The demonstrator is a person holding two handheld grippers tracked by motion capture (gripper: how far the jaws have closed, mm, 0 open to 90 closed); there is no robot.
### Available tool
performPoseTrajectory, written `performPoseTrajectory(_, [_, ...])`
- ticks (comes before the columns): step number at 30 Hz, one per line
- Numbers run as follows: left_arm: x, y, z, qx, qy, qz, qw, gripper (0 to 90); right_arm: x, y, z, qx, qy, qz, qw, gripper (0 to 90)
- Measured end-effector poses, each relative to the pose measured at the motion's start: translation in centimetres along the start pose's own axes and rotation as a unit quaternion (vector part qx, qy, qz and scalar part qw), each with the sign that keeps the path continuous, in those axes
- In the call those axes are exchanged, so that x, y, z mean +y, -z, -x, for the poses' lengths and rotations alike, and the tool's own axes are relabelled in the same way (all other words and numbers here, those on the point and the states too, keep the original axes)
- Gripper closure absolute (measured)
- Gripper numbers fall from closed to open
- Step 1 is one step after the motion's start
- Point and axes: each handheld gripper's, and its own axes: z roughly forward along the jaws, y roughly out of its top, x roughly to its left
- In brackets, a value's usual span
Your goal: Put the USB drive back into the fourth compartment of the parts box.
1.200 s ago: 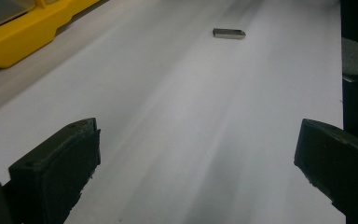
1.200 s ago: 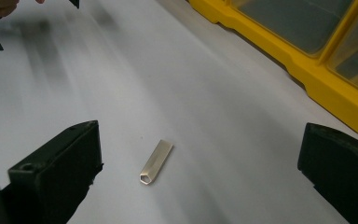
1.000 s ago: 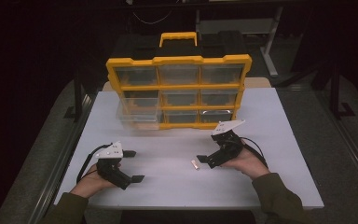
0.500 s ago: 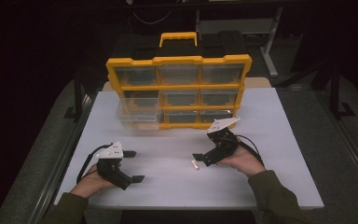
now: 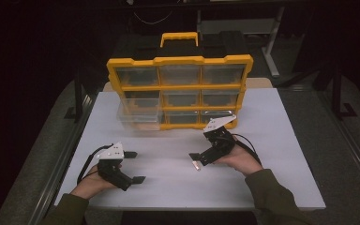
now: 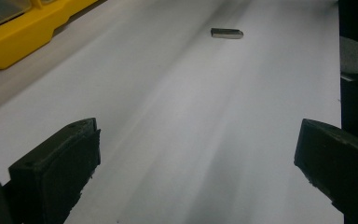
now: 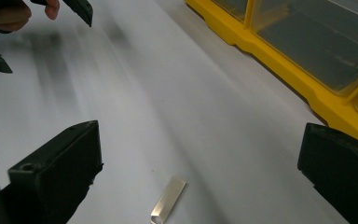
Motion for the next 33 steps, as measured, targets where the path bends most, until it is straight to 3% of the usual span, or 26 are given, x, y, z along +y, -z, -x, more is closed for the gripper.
performPoseTrajectory(20, [0.0,0.0,-0.1,0.0,-0.001,0.001,1.0,0.0,1.5,-1.1,-0.7,0.006,0.009,0.005,0.9999,0.0])
performPoseTrajectory(33, [0.0,0.1,0.0,0.0,-0.003,0.001,1.0,0.0,1.3,-1.5,-1.0,0.005,0.013,-0.004,0.9999,0.0])
